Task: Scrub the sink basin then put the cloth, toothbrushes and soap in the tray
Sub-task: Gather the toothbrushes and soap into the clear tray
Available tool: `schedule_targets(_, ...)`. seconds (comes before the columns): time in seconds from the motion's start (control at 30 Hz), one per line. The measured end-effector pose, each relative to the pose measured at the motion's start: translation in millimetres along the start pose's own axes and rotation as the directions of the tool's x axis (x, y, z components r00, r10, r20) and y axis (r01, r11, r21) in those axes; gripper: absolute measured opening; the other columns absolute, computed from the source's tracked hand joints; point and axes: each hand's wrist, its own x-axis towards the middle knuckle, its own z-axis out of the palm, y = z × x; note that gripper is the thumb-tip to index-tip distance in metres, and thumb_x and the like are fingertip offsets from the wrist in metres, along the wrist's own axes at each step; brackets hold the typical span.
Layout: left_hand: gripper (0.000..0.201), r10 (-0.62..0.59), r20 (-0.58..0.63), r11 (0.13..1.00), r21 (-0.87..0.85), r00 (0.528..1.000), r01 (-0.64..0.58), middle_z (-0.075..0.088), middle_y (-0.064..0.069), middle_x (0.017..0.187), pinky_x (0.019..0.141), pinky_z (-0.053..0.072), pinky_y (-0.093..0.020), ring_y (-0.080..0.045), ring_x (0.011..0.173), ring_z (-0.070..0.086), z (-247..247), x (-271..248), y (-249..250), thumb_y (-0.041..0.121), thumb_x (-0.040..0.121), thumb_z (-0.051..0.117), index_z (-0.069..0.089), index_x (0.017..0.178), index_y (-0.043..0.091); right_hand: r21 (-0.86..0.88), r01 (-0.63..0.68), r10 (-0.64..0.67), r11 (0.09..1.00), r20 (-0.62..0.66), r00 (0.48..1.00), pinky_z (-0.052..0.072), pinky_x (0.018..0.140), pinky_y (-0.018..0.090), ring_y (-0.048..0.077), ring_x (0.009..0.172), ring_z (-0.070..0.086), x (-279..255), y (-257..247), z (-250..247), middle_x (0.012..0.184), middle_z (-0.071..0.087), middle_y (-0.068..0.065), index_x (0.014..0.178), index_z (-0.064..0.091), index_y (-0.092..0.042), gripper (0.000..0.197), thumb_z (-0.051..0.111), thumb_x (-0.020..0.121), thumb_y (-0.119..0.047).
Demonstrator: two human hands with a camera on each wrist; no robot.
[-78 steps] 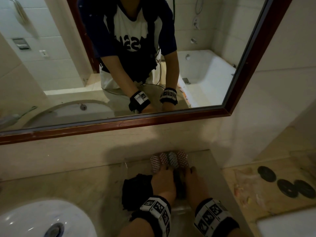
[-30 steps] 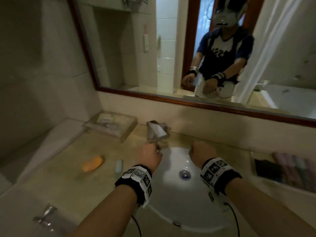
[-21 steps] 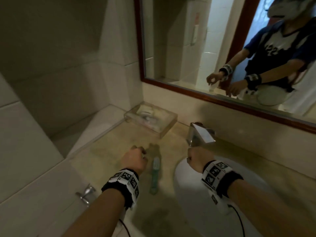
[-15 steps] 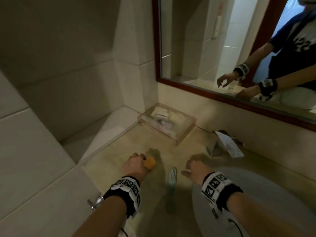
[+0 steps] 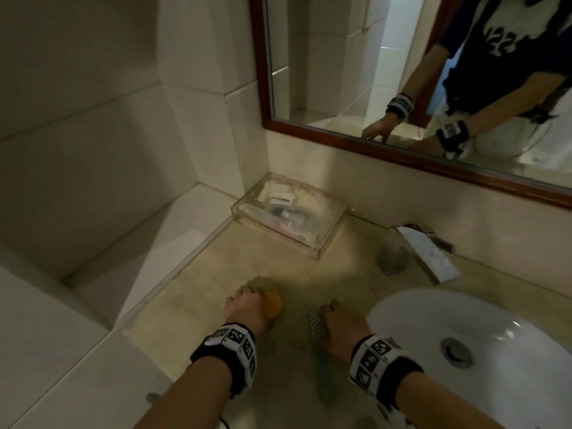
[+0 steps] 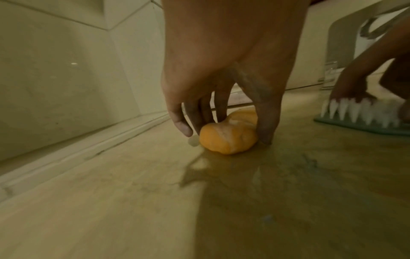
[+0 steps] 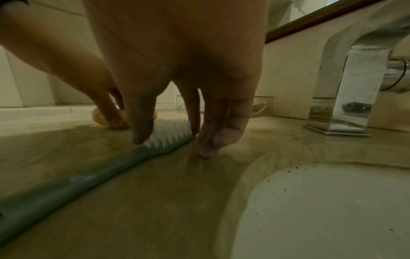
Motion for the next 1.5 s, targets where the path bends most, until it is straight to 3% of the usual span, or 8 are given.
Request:
schedule_targets(0.2,0.06,0.082,0.005,0.993,0.08,0.997,-0.082,0.045,-0.011,0.138,0.106,0.038,-0.039,-0.029,0.124,0.048,-2.8,4.0,-4.9,0.044,0.087,0.057,0.044,0.136,0.012,-0.007,0.007,-0.007,1.0,-0.042,0.999,0.05,0.095,0.042,0.034,0.118,0.051,-5.7,-19.1,0.0,0.139,0.035,0.013,0.141,0.028,-0.018,0.061,0.057,0.088,-0.025)
schedule_targets(0.3,0.055,0.11,-0.006,0.993,0.046,0.994,-0.109,0.049,-0.012,0.134,0.102,0.044,-0.041,-0.03,0.122,0.051,-4.2,4.0,-6.0,0.042,0.087,0.057,0.048,0.13,0.009,0.024,-0.114,0.116,0.993,-0.078,0.99,0.051,0.094,0.041,0.032,0.116,0.053,-9.8,-24.2,1.2,0.134,0.043,0.012,0.135,0.036,-0.013,0.057,0.058,0.086,-0.032)
schedule_targets(0.4,0.05,0.151,-0.028,0.988,0.047,0.988,-0.15,0.052,-0.013,0.131,0.097,0.047,-0.039,-0.03,0.119,0.054,-9.2,2.8,-7.7,0.041,0.085,0.06,0.052,0.124,0.01,-0.007,-0.198,0.198,0.98,0.005,0.98,0.051,0.096,0.039,0.031,0.116,0.055,-14.1,-27.3,2.2,0.13,0.049,0.013,0.128,0.046,-0.009,0.042,0.054,0.09,-0.025)
schedule_targets(0.73,0.058,0.194,-0.025,0.981,-0.004,0.981,-0.195,0.046,-0.01,0.137,0.102,0.046,-0.038,-0.029,0.123,0.052,-20.7,-0.2,-17.5,0.038,0.082,0.066,0.046,0.131,0.013,-0.134,-0.242,0.25,0.961,0.048,0.967,0.05,0.094,0.037,0.03,0.116,0.057,-17.2,-45.7,8.7,0.128,0.053,0.014,0.124,0.052,-0.006,0.035,0.053,0.091,-0.015)
schedule_targets(0.97,0.067,0.237,-0.03,0.971,0.027,0.971,-0.236,0.045,-0.008,0.137,0.1,0.047,-0.037,-0.025,0.125,0.05,-27.4,-2.3,-5.0,0.041,0.081,0.068,0.042,0.135,0.012,-0.008,-0.319,0.318,0.948,-0.059,0.946,0.051,0.093,0.034,0.027,0.112,0.06,-38.7,-33.3,-10.1,0.124,0.06,0.01,0.121,0.055,-0.009,0.037,0.06,0.087,-0.023)
schedule_targets(1.23,0.051,0.432,-0.047,0.901,-0.019,0.901,-0.433,0.055,-0.011,0.125,0.095,0.049,-0.036,-0.028,0.113,0.057,-30.1,-24.5,75.1,0.032,0.079,0.069,0.053,0.121,0.009,0.12,-0.471,0.485,0.874,-0.163,0.859,0.051,0.083,0.032,0.028,0.107,0.061,-103.2,21.9,-36.8,0.12,0.058,0.013,0.116,0.056,-0.005,0.039,0.059,0.084,-0.028)
schedule_targets(1.37,0.045,0.531,0.001,0.846,-0.062,0.848,-0.53,0.055,-0.013,0.125,0.097,0.049,-0.037,-0.03,0.114,0.056,-17.1,-44.1,131.6,0.023,0.078,0.067,0.056,0.117,0.005,0.222,-0.574,0.609,0.788,-0.148,0.779,0.052,0.088,0.034,0.028,0.108,0.061,-150.4,62.7,-26.2,0.119,0.06,0.011,0.117,0.054,-0.008,0.042,0.062,0.082,-0.031)
schedule_targets(1.5,0.047,0.635,0.026,0.772,0.018,0.772,-0.635,0.055,-0.01,0.124,0.096,0.05,-0.037,-0.027,0.112,0.057,3.1,-73.2,192.3,0.028,0.074,0.068,0.055,0.116,0.009,0.322,-0.665,0.726,0.674,-0.122,0.676,0.049,0.089,0.032,0.027,0.112,0.058,-204.9,114.4,-8.1,0.123,0.058,0.01,0.118,0.05,-0.01,0.043,0.06,0.083,-0.033)
